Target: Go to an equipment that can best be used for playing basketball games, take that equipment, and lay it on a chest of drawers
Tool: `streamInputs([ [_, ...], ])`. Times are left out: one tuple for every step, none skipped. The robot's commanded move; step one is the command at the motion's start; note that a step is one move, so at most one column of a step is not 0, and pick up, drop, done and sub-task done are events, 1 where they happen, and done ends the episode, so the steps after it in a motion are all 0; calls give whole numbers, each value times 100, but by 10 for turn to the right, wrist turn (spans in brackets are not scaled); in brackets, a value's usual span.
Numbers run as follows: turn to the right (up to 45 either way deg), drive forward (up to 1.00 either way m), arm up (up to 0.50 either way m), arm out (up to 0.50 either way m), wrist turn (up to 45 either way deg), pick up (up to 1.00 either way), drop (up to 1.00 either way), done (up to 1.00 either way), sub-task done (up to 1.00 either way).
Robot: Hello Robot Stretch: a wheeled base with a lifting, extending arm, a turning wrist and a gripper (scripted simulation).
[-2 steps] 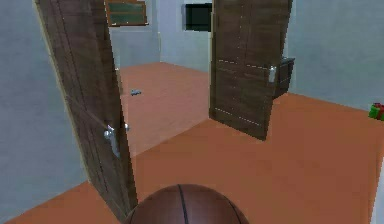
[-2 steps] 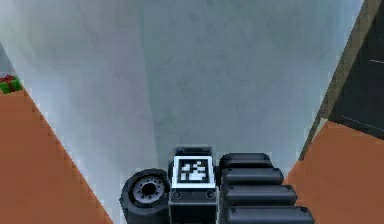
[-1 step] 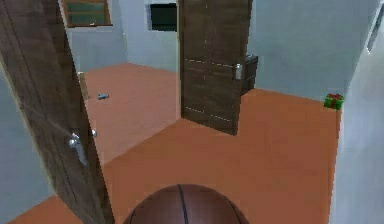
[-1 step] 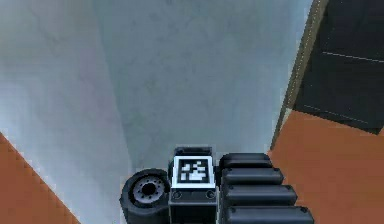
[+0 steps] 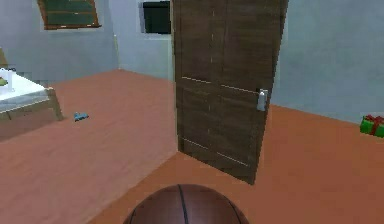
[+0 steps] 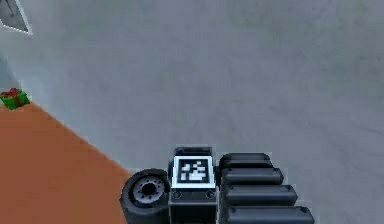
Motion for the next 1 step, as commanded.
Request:
streamInputs([
  [360,0,0,0,0,0,0,0,0],
])
